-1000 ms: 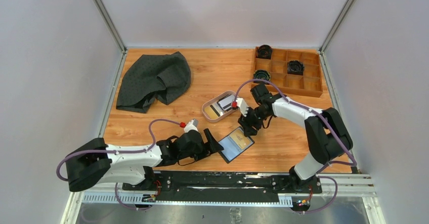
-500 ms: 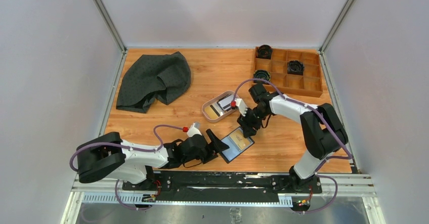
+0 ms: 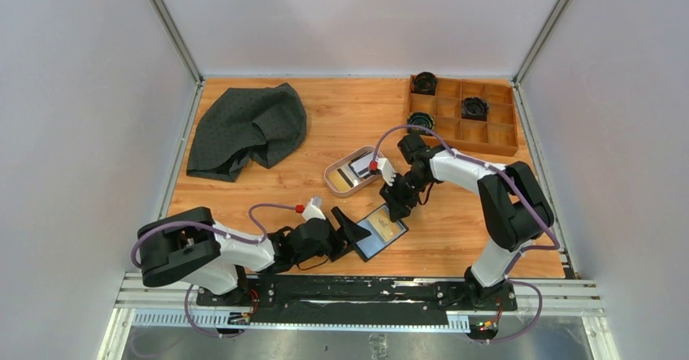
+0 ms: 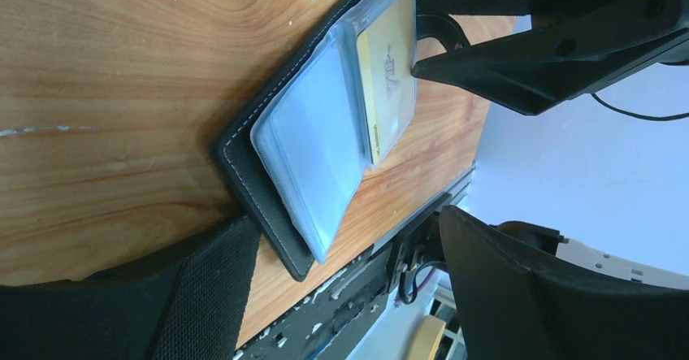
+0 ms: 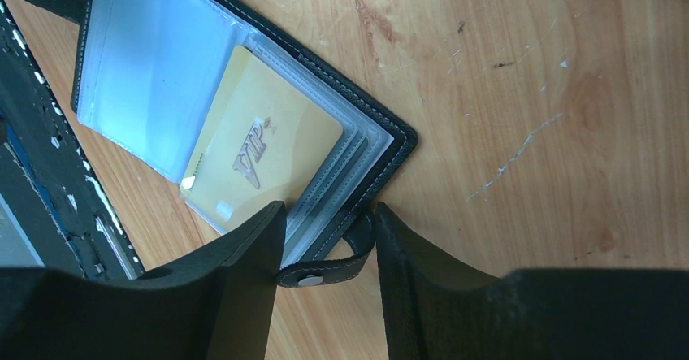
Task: Put the credit cards into the card holder
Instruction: Close the card holder at the center of the board.
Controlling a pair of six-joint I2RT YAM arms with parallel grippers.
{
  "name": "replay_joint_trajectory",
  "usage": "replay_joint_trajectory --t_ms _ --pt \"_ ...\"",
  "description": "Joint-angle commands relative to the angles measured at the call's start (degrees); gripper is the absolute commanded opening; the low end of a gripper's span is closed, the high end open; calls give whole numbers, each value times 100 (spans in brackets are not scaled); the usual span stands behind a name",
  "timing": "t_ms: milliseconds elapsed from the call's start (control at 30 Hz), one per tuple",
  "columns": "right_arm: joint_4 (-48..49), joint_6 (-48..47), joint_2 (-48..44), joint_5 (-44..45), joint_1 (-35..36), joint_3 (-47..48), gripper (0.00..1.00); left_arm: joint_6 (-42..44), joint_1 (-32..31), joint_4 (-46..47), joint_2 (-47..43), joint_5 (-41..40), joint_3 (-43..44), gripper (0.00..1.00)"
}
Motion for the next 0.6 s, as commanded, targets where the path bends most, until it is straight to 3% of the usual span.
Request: replay_joint_trajectory --t_ms 0,233,367,567 --pt "-279 20 232 -52 165 -4 48 143 -47 810 344 -299 -179 85" --pt "-328 43 228 -135 185 29 47 602 -47 2982 858 -367 -486 72" --pt "-400 78 185 -252 184 86 47 725 -47 3302 1109 -157 -395 64" --pt "-535 94 163 -586 129 173 48 1103 -47 3245 1055 17 -217 65"
